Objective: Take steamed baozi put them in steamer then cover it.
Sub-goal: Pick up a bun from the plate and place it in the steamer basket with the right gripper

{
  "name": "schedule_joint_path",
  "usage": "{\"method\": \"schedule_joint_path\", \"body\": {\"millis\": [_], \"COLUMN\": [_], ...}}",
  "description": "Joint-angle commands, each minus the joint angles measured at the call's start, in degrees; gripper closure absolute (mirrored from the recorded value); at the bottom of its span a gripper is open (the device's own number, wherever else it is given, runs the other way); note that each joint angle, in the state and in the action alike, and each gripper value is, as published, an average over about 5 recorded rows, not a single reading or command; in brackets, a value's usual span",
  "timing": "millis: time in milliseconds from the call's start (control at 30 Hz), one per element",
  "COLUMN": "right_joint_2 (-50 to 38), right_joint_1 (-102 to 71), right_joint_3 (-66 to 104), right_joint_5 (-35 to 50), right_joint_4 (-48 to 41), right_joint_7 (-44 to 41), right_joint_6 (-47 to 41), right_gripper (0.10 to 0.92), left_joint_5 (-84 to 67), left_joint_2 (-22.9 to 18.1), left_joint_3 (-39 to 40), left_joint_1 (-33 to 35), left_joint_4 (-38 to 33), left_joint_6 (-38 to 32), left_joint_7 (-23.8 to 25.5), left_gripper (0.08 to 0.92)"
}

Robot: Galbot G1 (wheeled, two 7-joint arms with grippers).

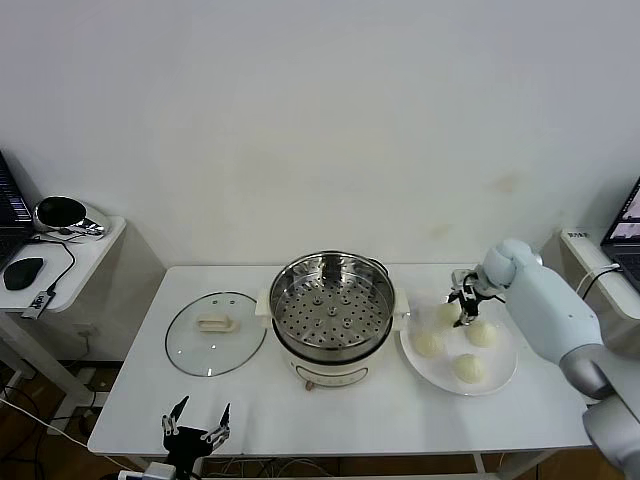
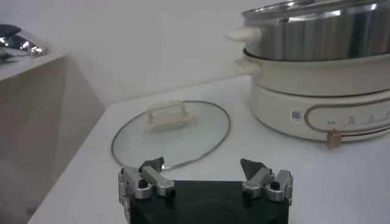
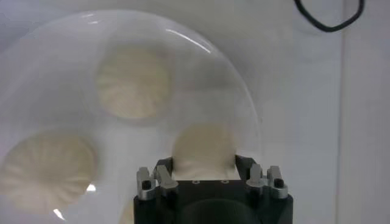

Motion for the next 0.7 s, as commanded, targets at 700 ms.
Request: {"method": "schedule_joint_path", "body": {"millis": [700], "right_joint_2": [23.0], "right_joint_1": [26.9], "right_joint_3": [-17.6], "right_joint_5": [20.4], "right_joint_4": [-6.4], "right_joint_7": [-14.2], "right_joint_6": [34.6], "right_gripper": [0.389], "left_joint_5": [-0.5], "left_joint_2": [0.2], "left_joint_3": [-1.3], "left_joint_1": [1.3], "left_joint_4": [-3.6], "left_joint_6": [0.1], "left_joint_7": [-1.9], "left_gripper": [0.177]}}
